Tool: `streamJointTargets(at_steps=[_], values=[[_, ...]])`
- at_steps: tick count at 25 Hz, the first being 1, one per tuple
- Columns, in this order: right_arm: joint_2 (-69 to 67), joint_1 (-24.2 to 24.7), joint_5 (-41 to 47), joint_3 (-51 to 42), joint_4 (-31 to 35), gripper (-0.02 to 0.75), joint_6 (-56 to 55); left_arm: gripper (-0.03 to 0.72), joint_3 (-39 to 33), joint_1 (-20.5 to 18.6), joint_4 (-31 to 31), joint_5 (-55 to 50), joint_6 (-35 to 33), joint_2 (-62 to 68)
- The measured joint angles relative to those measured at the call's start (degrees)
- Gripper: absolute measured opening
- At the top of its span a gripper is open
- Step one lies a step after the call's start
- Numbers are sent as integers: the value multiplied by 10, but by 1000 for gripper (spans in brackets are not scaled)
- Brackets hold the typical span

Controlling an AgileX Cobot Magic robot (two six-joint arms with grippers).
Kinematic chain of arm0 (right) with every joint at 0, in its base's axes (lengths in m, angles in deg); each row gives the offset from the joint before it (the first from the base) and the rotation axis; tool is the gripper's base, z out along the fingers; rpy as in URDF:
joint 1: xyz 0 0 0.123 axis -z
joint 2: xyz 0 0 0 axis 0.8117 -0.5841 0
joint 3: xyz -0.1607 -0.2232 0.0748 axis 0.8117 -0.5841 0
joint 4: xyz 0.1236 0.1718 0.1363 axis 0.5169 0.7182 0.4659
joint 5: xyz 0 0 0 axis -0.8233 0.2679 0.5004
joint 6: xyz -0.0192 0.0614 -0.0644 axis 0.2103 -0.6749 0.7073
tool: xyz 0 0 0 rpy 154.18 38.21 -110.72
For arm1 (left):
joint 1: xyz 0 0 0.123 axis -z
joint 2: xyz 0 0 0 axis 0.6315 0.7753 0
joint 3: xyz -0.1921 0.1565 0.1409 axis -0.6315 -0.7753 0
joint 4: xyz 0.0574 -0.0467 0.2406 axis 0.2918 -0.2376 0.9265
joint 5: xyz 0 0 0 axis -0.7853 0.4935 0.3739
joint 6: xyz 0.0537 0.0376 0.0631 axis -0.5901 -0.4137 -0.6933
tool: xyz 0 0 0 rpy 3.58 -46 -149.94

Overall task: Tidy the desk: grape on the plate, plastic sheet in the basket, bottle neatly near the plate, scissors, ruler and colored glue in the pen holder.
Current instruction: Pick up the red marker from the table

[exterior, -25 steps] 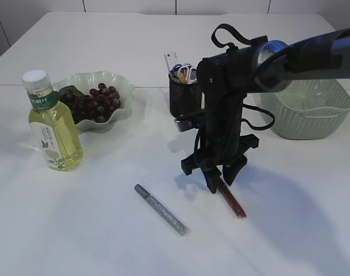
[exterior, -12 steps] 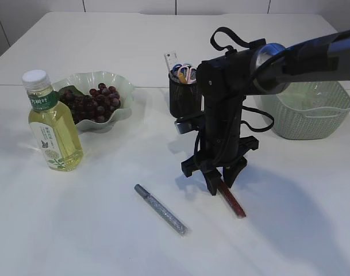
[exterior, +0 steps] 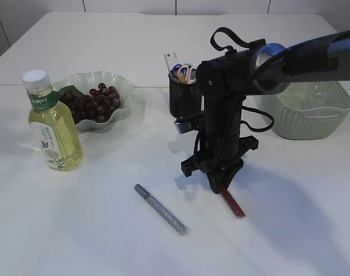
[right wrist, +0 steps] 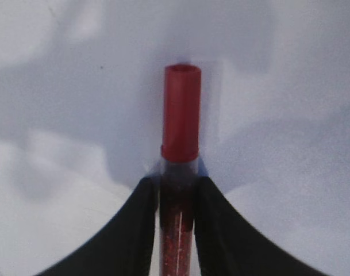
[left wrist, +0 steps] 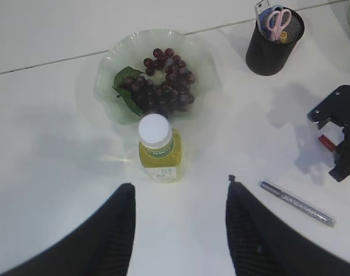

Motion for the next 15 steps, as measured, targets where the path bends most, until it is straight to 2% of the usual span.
streamJointTargets(at_steps=[7,15], values=[[0,0,0,1,0,81,0,371,0,0,0,0,0,0],[0,0,5,2,0,64,0,371,0,0,0,0,0,0]])
